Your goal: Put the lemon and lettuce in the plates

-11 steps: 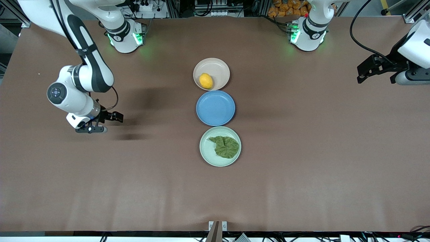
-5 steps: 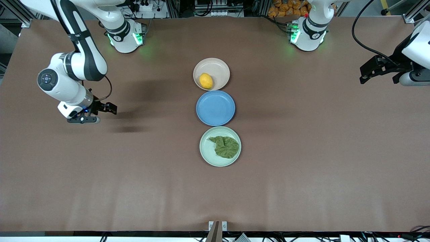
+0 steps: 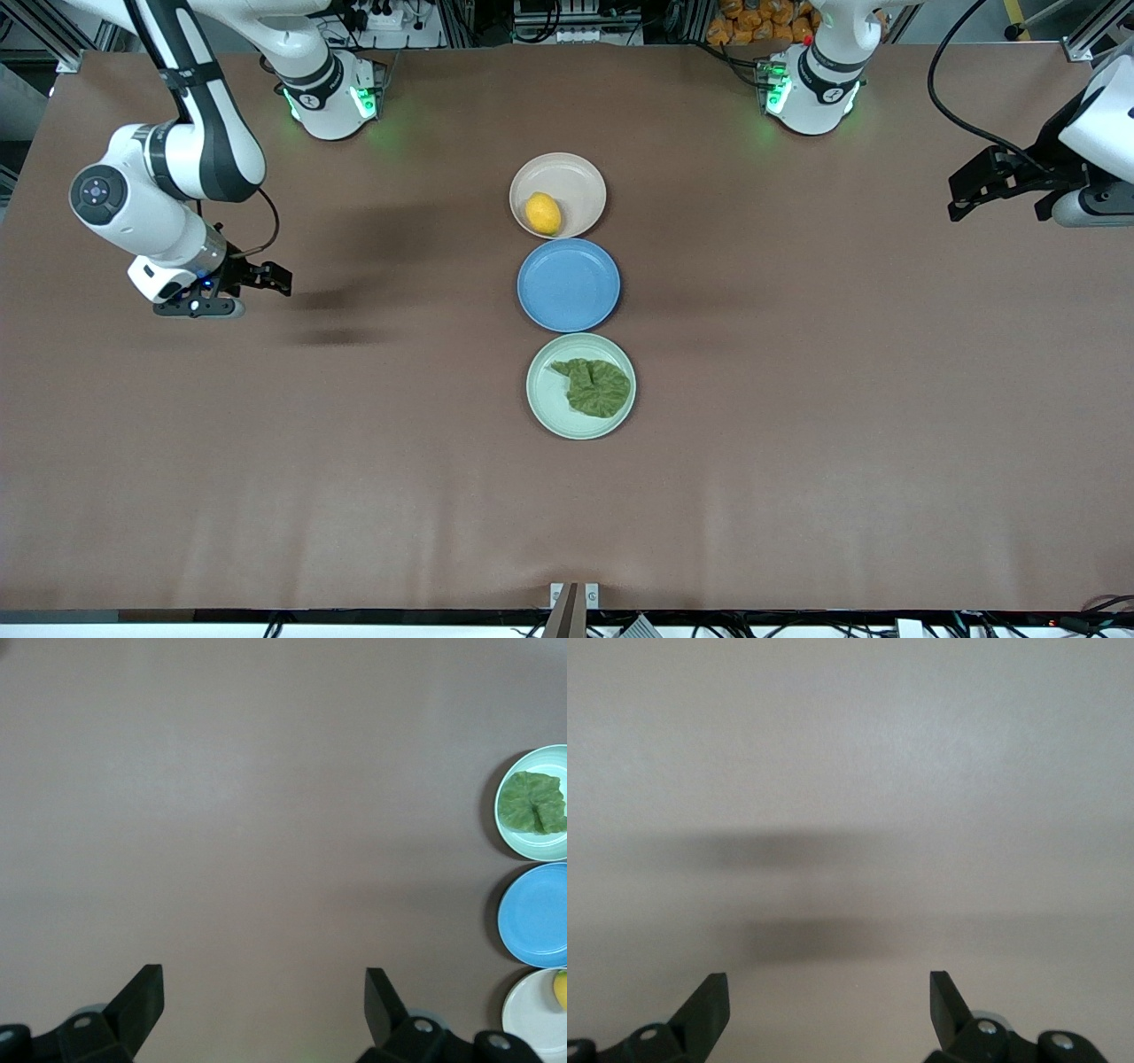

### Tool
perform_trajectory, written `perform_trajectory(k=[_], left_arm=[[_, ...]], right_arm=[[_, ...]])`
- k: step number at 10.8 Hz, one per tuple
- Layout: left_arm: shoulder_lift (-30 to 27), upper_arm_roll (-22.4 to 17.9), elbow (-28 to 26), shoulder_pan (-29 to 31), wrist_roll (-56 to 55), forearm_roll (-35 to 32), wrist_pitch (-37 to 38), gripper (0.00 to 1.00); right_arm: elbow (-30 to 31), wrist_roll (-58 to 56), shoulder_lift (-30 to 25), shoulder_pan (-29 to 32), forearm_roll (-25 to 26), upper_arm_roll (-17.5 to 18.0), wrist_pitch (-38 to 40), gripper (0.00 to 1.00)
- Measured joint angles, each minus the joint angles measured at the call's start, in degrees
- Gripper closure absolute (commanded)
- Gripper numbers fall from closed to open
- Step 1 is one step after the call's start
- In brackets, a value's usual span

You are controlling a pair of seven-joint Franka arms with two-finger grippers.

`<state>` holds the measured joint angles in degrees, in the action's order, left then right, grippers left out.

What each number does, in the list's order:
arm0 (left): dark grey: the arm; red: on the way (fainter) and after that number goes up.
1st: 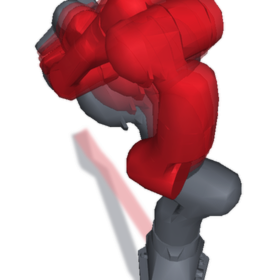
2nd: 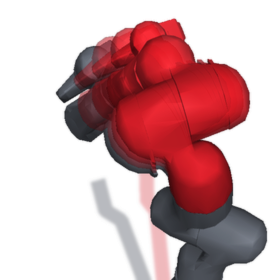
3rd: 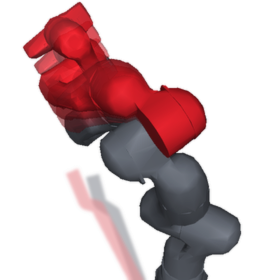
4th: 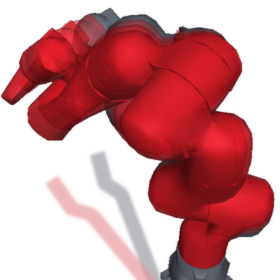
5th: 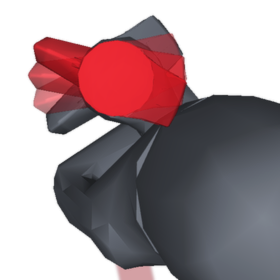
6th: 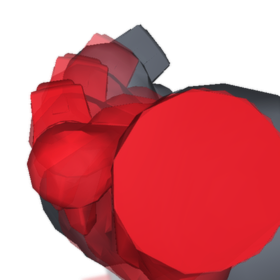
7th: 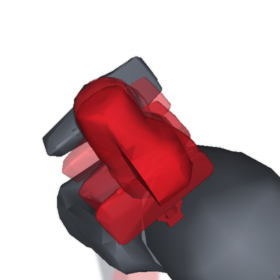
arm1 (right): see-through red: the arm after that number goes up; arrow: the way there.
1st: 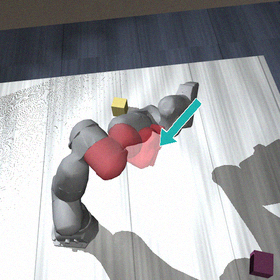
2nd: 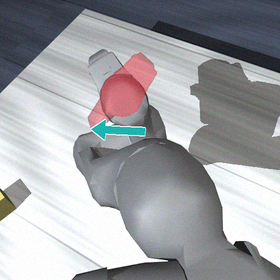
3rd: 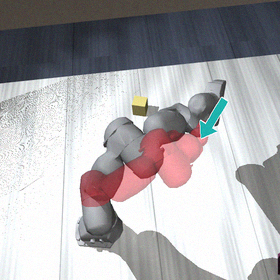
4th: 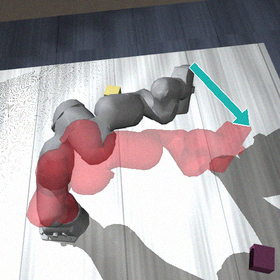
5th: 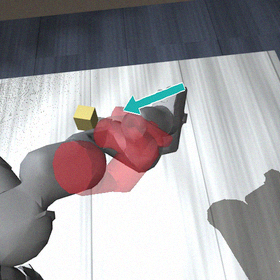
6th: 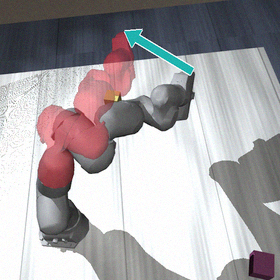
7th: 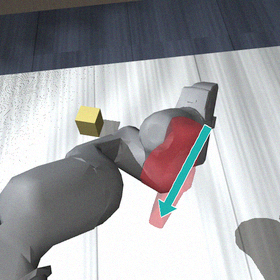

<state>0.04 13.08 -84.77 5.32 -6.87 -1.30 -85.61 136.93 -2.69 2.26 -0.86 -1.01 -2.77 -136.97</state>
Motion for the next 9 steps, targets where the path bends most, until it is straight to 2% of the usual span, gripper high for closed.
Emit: perform_trajectory(k=[2, 3, 6, 9], left_arm=[[0.0, 0.0, 0.0, 0.0, 0.0, 0.0, 0.0, 0.00], [0.0, 0.0, 0.0, 0.0, 0.0, 0.0, 0.0, 0.00], [0.0, 0.0, -0.1, 0.0, 0.0, 0.0, 0.0, 0.00], [0.0, 0.0, -0.2, 0.0, 0.0, 0.0, 0.0, 0.00]], right_arm=[[-1.5, 0.0, -2.1, 0.0, 0.0, 0.0, 0.9, 0.00], [-3.4, 0.0, -3.6, 0.0, 0.1, 0.0, 4.3, 0.00], [-13.8, 0.0, -7.2, 0.0, 1.4, 0.0, 19.3, 0.00], [-25.2, 0.0, -7.8, 0.0, 4.3, 0.0, 30.0, 0.00]])
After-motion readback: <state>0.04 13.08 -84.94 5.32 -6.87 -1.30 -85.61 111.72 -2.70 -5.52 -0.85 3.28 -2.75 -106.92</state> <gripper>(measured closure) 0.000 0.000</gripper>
